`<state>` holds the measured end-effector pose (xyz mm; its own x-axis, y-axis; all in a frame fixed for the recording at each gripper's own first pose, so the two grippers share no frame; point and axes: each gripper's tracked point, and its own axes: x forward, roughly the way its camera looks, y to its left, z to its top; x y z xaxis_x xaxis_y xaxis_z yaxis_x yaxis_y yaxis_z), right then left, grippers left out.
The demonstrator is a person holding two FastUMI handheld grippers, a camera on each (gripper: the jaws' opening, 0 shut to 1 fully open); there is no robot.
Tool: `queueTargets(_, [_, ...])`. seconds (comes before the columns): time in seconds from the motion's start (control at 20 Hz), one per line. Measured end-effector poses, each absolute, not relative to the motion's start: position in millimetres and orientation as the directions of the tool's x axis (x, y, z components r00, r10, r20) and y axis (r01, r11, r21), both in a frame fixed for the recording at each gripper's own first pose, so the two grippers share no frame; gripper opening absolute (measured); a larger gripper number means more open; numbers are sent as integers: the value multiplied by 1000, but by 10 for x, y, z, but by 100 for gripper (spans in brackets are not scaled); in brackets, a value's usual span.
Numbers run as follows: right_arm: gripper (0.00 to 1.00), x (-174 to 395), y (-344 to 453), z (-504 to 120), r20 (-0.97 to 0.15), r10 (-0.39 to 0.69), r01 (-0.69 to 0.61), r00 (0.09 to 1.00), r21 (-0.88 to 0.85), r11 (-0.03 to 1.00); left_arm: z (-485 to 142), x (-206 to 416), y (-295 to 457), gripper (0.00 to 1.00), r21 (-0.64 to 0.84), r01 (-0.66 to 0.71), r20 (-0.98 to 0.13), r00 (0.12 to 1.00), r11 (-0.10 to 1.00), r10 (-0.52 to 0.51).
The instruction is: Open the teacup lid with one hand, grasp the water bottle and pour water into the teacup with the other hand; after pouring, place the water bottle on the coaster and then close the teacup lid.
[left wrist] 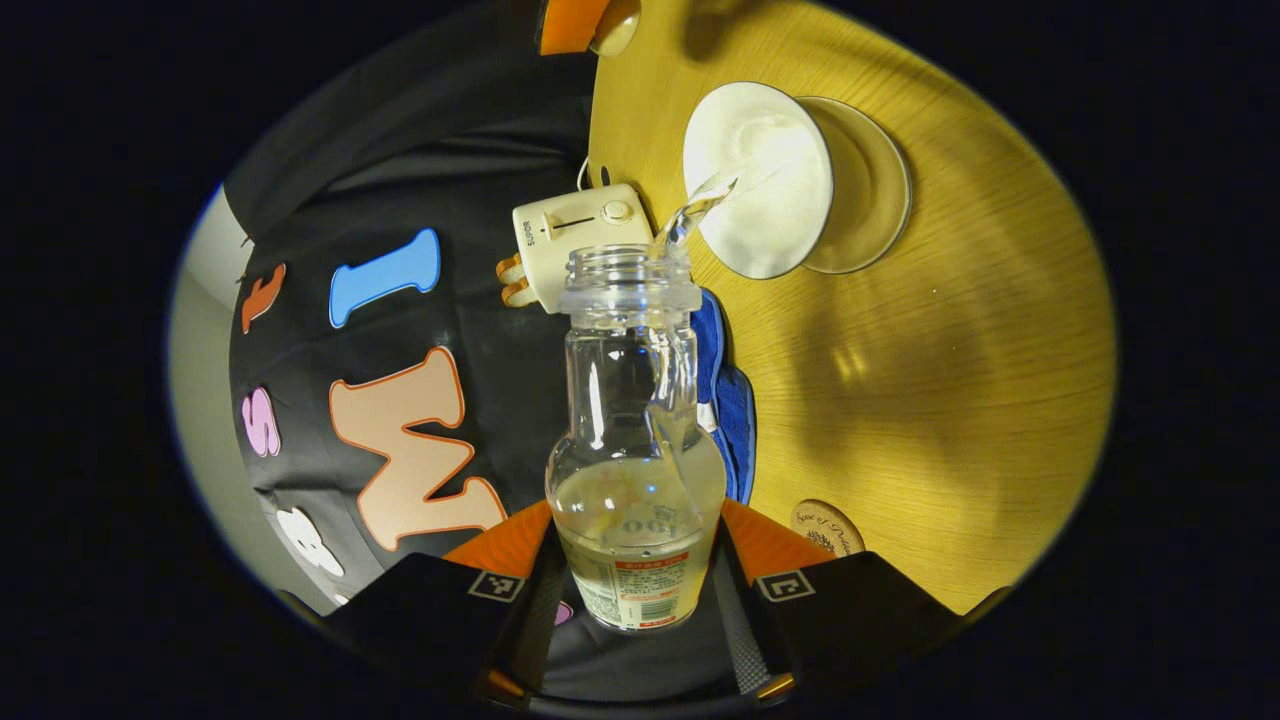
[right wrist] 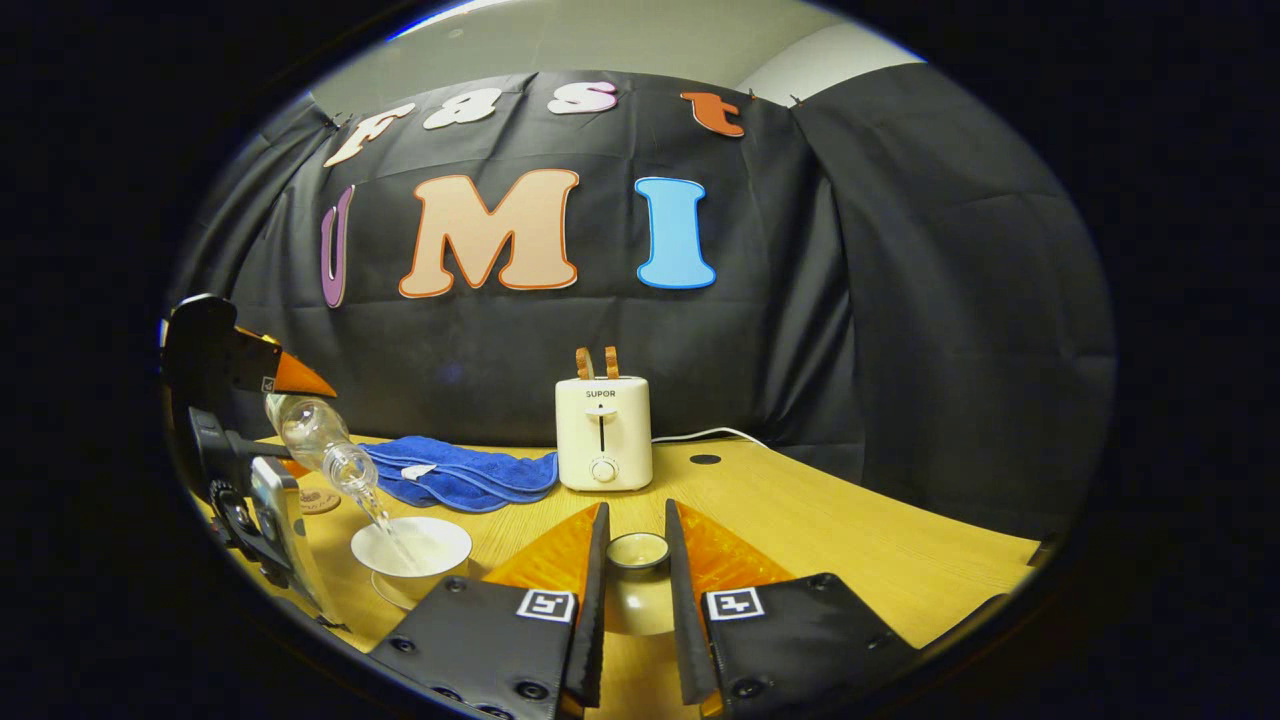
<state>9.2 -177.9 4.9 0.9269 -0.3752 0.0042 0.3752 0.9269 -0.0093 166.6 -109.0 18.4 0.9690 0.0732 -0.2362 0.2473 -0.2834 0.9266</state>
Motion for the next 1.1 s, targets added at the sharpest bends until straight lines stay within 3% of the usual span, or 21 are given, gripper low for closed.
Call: queueTargets(1.1, [34, 92, -1794, 48, 5, -381, 381, 924, -10, 924, 546, 1772, -1343, 68, 850, 159, -163, 986, -501, 37])
